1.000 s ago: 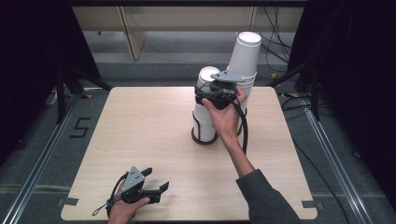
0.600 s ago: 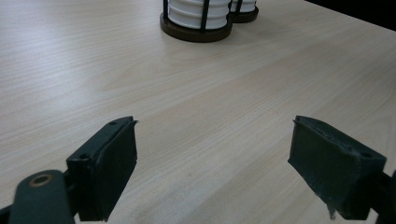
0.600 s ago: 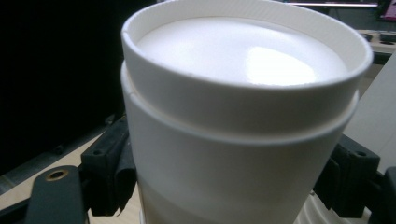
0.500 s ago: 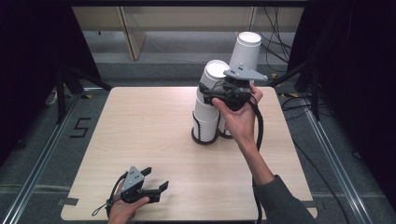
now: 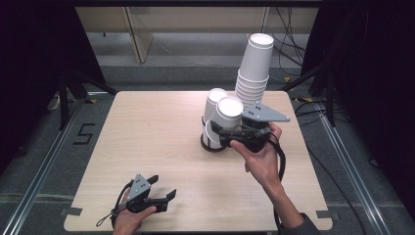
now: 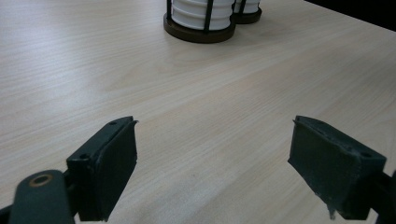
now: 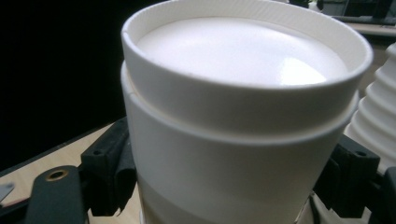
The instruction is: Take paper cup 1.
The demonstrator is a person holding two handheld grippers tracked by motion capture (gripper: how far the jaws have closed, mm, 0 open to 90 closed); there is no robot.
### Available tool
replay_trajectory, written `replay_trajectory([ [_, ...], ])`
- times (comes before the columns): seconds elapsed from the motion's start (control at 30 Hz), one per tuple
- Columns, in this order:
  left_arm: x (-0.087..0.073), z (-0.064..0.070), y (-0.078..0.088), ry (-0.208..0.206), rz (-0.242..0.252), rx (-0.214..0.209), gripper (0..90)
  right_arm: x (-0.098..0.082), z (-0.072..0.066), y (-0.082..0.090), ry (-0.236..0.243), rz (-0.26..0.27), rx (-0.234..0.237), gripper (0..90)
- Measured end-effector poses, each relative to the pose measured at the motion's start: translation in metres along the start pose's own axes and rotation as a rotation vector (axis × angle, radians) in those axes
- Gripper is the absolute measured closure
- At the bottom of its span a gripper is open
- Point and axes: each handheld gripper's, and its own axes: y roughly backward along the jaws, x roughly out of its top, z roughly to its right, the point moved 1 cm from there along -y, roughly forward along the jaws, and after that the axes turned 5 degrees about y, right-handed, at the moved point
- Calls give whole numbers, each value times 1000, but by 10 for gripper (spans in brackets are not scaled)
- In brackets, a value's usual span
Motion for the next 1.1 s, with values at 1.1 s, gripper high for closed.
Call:
replay_trajectory([
  [1.1,2,2,-5,6,13,-23,146,-90,-11,-26,-17,-94,120,198],
])
